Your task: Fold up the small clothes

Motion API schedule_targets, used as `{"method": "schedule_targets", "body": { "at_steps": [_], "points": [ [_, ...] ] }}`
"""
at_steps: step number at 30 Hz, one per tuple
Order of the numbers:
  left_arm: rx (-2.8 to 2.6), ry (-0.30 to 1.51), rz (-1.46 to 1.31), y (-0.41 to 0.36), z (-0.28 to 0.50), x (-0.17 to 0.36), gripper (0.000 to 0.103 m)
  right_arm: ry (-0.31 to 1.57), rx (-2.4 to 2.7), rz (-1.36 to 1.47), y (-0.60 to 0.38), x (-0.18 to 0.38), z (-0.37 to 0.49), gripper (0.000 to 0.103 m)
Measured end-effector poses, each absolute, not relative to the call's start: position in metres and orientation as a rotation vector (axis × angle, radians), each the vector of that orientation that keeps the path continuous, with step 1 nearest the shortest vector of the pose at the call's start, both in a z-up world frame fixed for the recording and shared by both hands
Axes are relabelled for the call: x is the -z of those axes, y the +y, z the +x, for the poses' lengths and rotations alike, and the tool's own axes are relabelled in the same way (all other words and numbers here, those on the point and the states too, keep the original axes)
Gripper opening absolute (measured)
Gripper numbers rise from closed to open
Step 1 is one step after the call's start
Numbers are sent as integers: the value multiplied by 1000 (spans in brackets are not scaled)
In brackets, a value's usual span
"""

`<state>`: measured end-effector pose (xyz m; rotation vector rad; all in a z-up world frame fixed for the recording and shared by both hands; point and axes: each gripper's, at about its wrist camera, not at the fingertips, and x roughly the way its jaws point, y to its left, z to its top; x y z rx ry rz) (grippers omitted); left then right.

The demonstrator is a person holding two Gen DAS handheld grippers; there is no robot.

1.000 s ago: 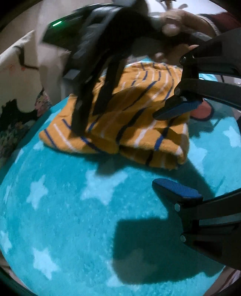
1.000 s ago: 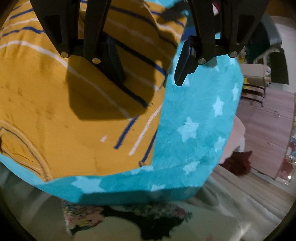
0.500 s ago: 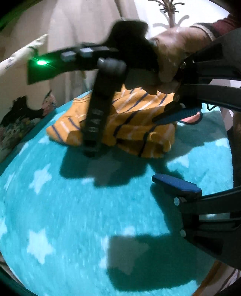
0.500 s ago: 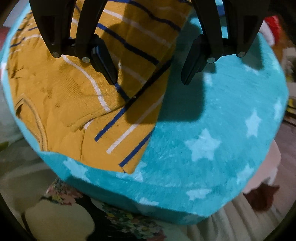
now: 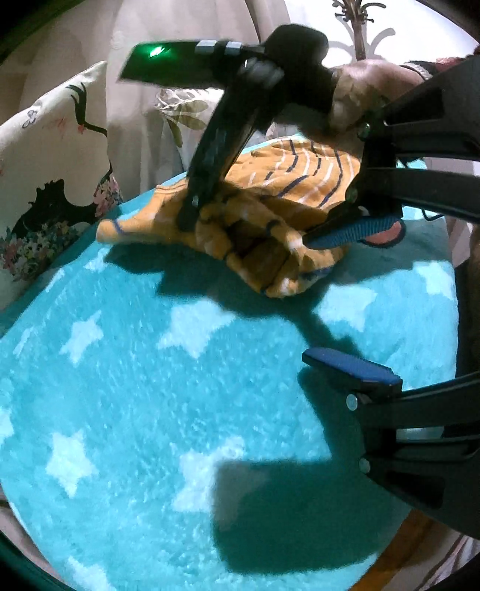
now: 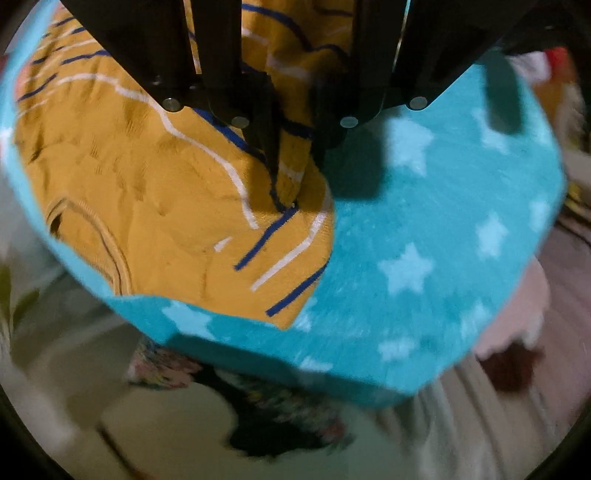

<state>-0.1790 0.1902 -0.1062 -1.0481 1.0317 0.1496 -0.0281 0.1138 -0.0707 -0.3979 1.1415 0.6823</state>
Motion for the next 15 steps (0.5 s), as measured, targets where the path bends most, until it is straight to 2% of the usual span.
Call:
{"method": "schedule_targets", "body": {
  "at_steps": [10,15],
  "points": [
    [-244,1033,-966,144,-164,80,55,1088,-741,38,-19,8,10,14],
    [-250,1063,-919,114,-153,74,55,1065,-672,177,-107,8,37,13]
  ]
}}
